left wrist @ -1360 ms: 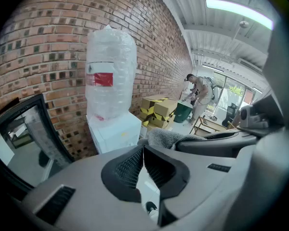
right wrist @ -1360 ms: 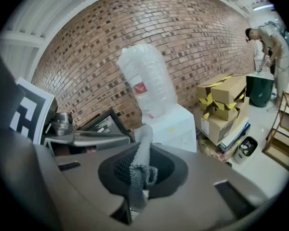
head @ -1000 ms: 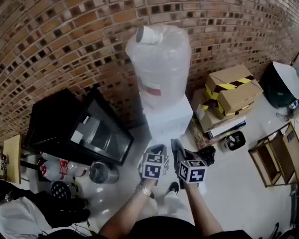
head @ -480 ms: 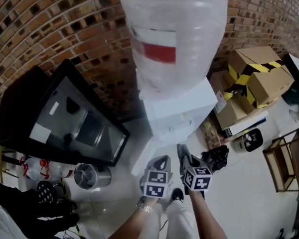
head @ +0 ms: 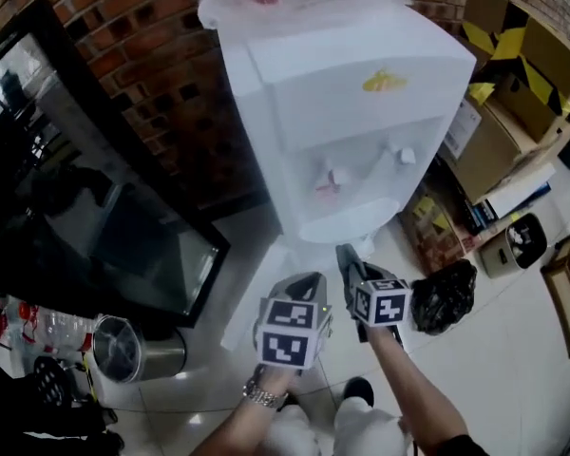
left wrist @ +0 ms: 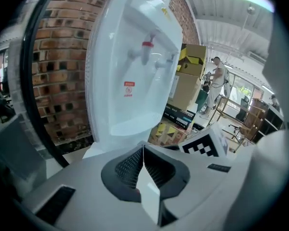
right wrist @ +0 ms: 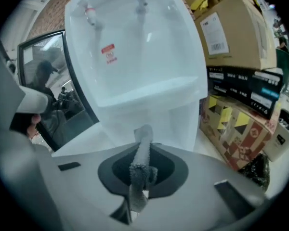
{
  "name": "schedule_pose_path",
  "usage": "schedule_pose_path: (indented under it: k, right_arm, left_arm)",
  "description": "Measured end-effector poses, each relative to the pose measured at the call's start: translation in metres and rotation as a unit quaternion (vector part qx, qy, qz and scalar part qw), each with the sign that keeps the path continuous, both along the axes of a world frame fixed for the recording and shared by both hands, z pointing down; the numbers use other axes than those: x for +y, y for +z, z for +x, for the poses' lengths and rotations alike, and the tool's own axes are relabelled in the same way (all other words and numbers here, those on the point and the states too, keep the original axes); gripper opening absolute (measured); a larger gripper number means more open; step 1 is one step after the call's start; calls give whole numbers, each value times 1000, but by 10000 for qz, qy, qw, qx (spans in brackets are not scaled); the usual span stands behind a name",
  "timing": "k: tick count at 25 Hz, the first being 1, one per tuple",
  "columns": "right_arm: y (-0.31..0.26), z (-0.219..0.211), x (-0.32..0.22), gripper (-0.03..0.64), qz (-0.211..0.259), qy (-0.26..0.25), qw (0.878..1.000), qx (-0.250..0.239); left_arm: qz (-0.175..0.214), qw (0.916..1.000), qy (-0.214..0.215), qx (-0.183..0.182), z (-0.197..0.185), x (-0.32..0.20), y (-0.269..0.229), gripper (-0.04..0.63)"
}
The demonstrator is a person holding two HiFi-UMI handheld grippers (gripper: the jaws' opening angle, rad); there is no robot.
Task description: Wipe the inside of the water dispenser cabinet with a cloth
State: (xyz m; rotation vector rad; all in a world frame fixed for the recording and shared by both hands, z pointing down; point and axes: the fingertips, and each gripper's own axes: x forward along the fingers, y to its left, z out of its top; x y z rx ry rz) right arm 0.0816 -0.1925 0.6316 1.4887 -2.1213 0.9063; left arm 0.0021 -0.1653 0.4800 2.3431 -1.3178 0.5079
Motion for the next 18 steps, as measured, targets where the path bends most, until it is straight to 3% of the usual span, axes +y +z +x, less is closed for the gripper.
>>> schedule_pose_path:
  k: [6,12,18]
  right_arm:
    - [74,-41,-52,21,343,-398,9983,-244]
    - [63,-55,-94,21,773,-429,9954,-363]
    - [57,-64,-103,21,1059,-406,9928,-390]
  left_arm:
    - [103,9999,22,-41,-8,-16,69,8]
    - [102,9989,156,434,8,-24,75,8]
    - [113,9998,180,37,12,-21,88,8]
